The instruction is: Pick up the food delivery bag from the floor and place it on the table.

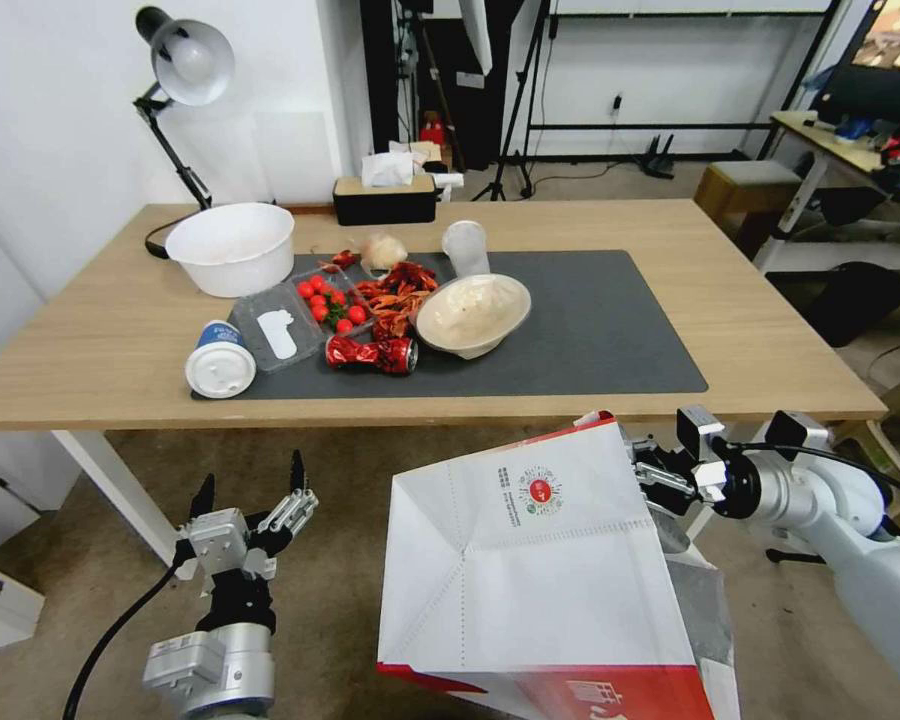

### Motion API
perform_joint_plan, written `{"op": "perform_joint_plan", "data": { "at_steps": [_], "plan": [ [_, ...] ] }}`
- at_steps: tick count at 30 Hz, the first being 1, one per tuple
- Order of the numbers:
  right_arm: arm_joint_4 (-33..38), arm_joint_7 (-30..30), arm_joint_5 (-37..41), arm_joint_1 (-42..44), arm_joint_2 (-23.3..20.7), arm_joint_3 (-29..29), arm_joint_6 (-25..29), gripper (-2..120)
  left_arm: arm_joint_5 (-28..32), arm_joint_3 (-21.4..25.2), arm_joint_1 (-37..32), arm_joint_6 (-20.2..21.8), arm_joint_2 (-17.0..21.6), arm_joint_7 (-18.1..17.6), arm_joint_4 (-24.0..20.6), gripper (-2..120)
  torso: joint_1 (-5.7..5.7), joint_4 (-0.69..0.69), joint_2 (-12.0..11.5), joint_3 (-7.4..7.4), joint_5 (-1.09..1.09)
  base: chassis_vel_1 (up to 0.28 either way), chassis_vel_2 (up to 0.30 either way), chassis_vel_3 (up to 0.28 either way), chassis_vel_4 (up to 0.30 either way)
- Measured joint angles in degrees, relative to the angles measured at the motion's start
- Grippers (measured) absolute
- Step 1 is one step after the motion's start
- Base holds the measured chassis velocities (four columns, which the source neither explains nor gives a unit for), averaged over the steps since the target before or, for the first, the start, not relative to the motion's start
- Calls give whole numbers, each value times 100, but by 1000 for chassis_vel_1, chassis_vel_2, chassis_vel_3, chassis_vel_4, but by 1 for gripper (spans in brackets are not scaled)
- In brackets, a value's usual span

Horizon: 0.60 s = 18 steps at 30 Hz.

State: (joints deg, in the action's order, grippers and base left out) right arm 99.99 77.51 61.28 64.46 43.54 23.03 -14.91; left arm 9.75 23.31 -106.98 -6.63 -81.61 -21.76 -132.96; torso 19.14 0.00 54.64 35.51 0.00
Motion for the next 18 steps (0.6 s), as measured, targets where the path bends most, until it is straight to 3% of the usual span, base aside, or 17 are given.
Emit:
{"op": "perform_joint_plan", "data": {
  "at_steps": [18],
  "plan": [
    [21,5,-4,25,4,21,0,0,-8,7,-15,0,-2,9,-19,100,217,0,502,283,0,0,0,0,0]
  ]
}}
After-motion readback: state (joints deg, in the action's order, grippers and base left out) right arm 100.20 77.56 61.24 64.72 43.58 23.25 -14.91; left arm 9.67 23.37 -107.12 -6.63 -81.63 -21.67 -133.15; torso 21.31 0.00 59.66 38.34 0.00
